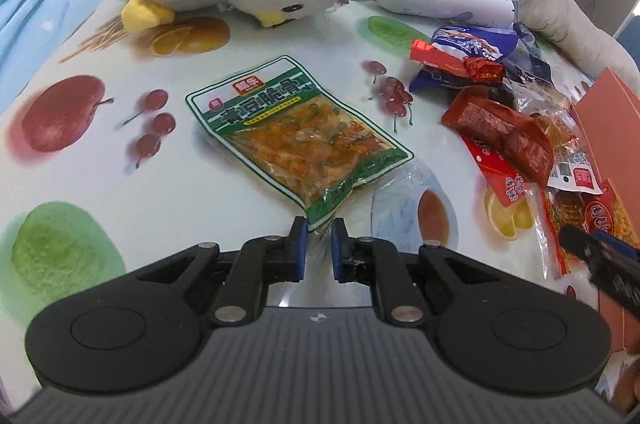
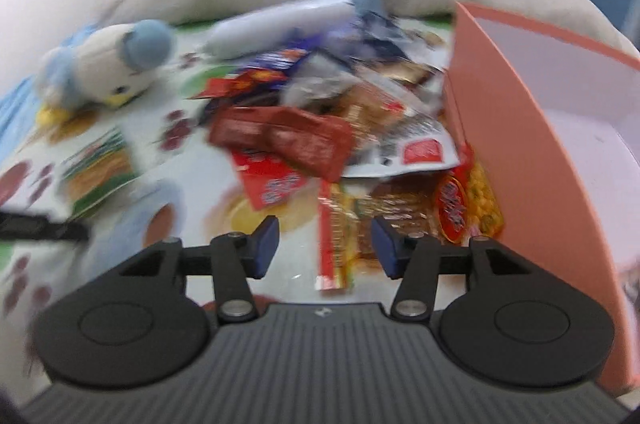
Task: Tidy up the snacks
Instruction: 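Move right gripper to the wafer packet while left approaches the green-labelled bag, then lower right gripper onto the chocolate wafer packet while left lowers onto green bag, then close right gripper on the wafer packet while left grasps the green-labelled bag, then lift the wafer packet with right gripper while left lifts the green bag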
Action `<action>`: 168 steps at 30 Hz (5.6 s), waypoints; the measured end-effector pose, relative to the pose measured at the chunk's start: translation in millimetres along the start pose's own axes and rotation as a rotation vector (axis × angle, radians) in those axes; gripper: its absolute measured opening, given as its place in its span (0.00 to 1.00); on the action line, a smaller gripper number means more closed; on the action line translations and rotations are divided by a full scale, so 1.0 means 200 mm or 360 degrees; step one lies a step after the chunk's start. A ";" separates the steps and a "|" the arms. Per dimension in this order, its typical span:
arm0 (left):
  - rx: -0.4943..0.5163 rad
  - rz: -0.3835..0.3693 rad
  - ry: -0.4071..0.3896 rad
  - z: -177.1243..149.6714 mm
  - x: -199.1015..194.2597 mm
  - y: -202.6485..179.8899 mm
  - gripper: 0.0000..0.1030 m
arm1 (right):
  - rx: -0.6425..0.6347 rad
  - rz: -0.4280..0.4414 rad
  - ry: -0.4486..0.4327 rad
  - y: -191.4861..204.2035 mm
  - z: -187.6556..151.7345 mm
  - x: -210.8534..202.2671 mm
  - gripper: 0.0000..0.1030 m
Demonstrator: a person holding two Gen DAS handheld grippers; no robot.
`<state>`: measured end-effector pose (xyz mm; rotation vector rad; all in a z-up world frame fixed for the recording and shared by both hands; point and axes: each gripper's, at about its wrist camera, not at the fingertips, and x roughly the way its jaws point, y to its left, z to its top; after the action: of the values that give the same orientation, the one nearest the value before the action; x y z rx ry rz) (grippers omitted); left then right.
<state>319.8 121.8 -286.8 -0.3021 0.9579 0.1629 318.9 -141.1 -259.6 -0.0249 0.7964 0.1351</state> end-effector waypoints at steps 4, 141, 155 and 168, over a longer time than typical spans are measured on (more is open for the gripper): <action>-0.0002 -0.0009 0.0004 -0.03 -0.02 0.00 0.14 | 0.0094 -0.0215 -0.0019 0.01 0.02 0.07 0.52; 0.0095 -0.0153 0.0185 -0.57 -0.66 -0.45 0.24 | -0.0144 0.0118 -0.0050 -0.23 -0.43 -0.86 0.04; 0.0178 -0.0313 0.0264 -0.66 -0.55 -0.63 0.24 | 0.0588 0.0137 -0.0144 -0.81 -0.70 -0.97 0.59; 0.0423 -0.0367 0.0316 -0.69 -0.42 -0.95 0.24 | 0.1295 0.0271 -0.0041 -1.16 -0.89 -0.71 0.59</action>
<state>215.5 -102.4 -258.7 -0.1834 1.1192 -0.2083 123.8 -399.7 -288.6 0.8129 0.7803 -0.0354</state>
